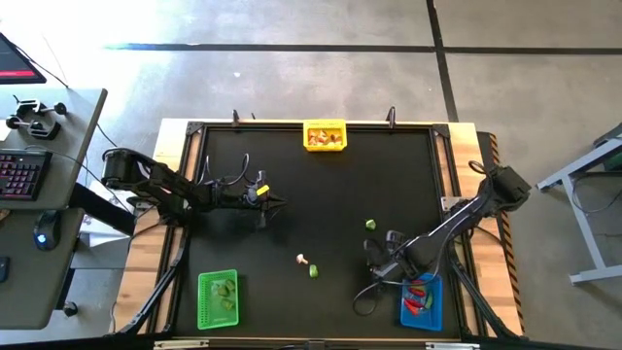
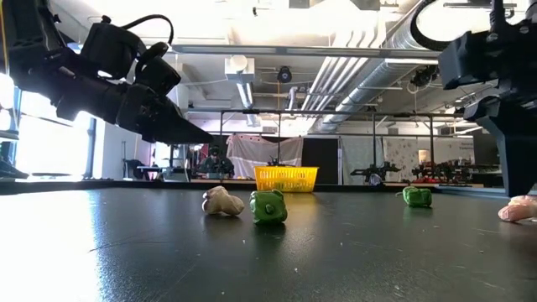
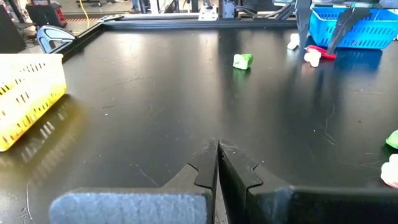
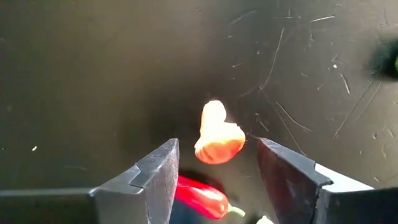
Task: Sort produce into baskets
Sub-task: Put the right red mushroom into the yellow bin
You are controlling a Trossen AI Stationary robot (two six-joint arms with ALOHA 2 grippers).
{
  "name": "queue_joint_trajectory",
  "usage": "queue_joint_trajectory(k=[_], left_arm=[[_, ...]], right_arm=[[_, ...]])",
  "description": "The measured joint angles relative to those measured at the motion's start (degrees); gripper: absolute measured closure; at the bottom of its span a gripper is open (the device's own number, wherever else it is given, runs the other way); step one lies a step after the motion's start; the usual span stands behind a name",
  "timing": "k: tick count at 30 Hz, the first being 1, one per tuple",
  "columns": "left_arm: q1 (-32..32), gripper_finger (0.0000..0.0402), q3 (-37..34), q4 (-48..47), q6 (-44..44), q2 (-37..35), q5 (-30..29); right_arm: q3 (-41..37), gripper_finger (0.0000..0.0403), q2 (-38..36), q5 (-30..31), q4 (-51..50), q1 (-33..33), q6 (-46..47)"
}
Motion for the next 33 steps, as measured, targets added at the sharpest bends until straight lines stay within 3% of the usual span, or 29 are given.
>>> queue_joint_trajectory(k=[4, 13, 17, 22, 29, 33], left_arm=[[0.0, 0.0400, 0.0, -0.4, 0.0, 0.0, 0.0], [0.0, 0.0400, 0.0, -1.1, 0.0, 0.0, 0.0], [0.0, 0.0400, 0.0, -1.1, 0.0, 0.0, 0.0], [0.0, 0.0400, 0.0, -1.1, -0.1, 0.0, 0.0], [0.0, 0.0400, 0.0, -1.1, -0.1, 0.0, 0.0], [0.0, 0.0400, 0.0, -1.1, 0.0, 0.0, 0.0]], right_arm=[[0.0, 0.0200, 0.0, -0.1, 0.0, -0.3, -0.5], [0.0, 0.0281, 0.0, -0.1, 0.5, -3.3, -3.0], [0.0, 0.0291, 0.0, -0.1, 0.3, -3.3, -2.9], [0.0, 0.0272, 0.0, -0.8, 0.1, -3.3, -1.3], [0.0, 0.0211, 0.0, -0.9, -1.7, -3.3, -0.6], [0.0, 0.0200, 0.0, -1.2, -1.7, -3.3, -0.9]])
